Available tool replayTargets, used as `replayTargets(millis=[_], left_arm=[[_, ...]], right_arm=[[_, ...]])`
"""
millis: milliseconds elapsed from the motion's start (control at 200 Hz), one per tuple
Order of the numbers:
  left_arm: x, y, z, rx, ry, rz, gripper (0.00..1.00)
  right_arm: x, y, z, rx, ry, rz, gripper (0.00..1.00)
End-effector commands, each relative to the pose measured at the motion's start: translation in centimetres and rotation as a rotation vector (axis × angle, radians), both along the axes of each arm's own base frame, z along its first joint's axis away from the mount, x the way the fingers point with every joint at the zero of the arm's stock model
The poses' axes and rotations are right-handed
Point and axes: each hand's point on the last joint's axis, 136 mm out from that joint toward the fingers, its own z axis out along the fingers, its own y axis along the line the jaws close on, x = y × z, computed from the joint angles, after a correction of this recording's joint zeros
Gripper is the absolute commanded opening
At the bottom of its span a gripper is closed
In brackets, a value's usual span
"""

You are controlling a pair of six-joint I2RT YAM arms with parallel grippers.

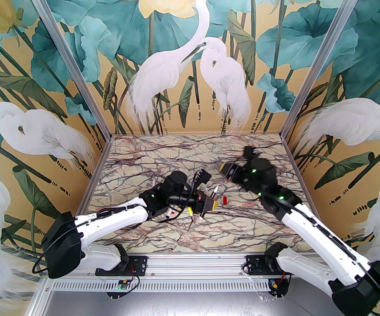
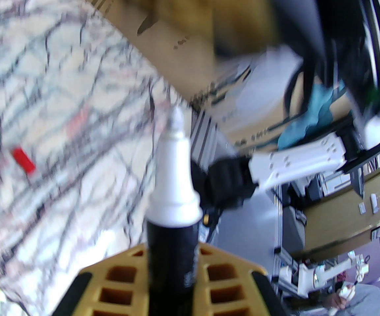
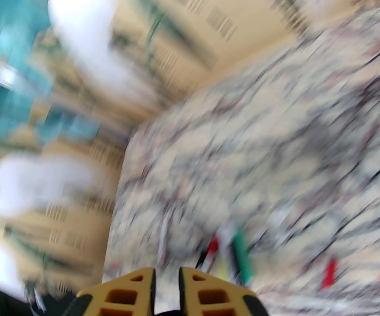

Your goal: Open the pen caps

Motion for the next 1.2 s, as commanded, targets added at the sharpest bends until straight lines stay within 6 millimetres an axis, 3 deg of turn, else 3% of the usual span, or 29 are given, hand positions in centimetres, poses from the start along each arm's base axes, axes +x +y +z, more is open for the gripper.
replayTargets(millis=[0,105,225,485,685,915,1195], left_arm=[[-1.0,0.1,0.3,-0.018,0.020,-0.038,0.01],[-0.9,0.0,1.4,-0.080,0.023,-0.022,0.02],[-0.7,0.5,2.7,-0.091,-0.007,0.006,0.01],[0.4,1.7,4.0,-0.073,-0.058,0.091,0.02],[1.5,3.3,5.5,-0.057,-0.114,0.159,0.02],[2.1,5.2,5.8,-0.055,-0.116,0.190,0.02],[2.2,5.3,4.6,-0.013,-0.099,0.188,0.03]], right_arm=[[0.3,-0.7,2.4,-0.005,-0.117,-0.017,0.11],[-0.2,-0.4,2.0,-0.001,-0.145,0.036,0.11],[-1.2,-0.9,0.1,-0.038,-0.118,0.057,0.11],[-4.0,-2.6,-6.2,-0.203,0.015,0.081,0.12],[-5.1,-3.1,-10.0,-0.322,0.138,0.131,0.12],[-4.9,-2.5,-14.1,-0.407,0.279,0.213,0.12],[-3.4,-3.2,-18.5,-0.512,0.419,0.247,0.15]])
